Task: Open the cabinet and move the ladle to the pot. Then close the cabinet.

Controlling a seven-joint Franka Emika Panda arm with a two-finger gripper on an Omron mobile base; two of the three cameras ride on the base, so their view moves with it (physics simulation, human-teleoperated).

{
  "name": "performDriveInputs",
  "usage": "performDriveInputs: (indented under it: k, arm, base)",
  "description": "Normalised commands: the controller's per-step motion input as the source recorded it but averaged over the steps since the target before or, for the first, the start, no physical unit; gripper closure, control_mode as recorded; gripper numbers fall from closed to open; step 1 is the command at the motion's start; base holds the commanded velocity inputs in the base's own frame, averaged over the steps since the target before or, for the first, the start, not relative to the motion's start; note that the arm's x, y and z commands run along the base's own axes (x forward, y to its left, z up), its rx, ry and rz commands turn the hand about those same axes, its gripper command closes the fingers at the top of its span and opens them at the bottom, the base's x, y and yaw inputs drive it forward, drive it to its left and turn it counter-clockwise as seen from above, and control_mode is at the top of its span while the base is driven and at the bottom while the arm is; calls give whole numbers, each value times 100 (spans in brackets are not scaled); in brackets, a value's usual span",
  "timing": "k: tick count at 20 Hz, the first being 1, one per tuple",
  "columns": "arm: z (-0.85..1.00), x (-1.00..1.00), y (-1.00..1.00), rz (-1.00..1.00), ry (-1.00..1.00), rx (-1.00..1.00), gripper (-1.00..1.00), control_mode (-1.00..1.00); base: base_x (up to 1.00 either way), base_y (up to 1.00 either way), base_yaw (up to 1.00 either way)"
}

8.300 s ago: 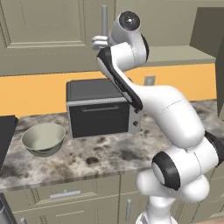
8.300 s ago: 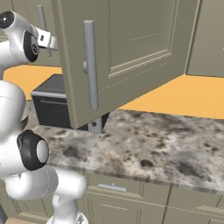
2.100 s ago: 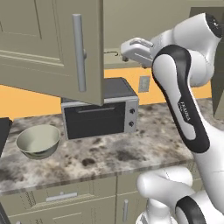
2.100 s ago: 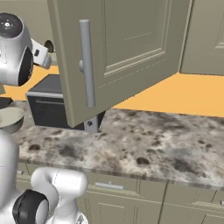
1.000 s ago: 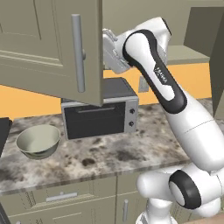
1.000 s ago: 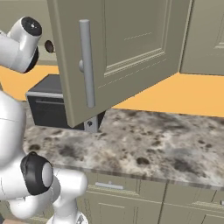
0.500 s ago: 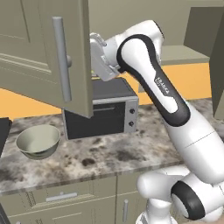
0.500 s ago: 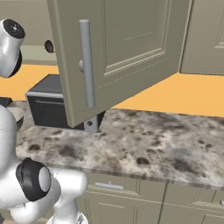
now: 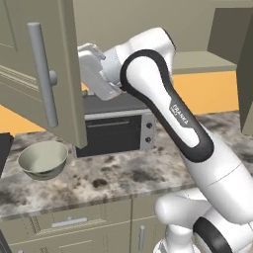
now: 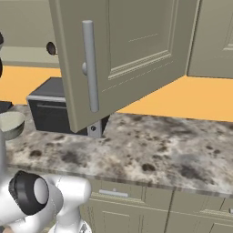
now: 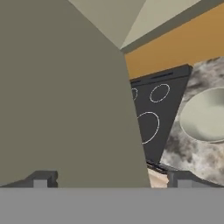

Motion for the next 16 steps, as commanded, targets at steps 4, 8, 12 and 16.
performDriveInputs:
  k: [4, 8, 12, 16]
  arm:
    - [17, 56, -12, -5, -12, -10, -100, -100]
    - [25, 56, -24, -12, -15, -20, -100, -100]
    - [21, 47, -19, -14, -16, -22, -100, -100]
    - [1, 37, -12, -10, -17, -22, -100, -100]
  base:
    - [0, 0, 0]
    - [0, 0, 0]
    - [0, 0, 0]
    - [0, 0, 0]
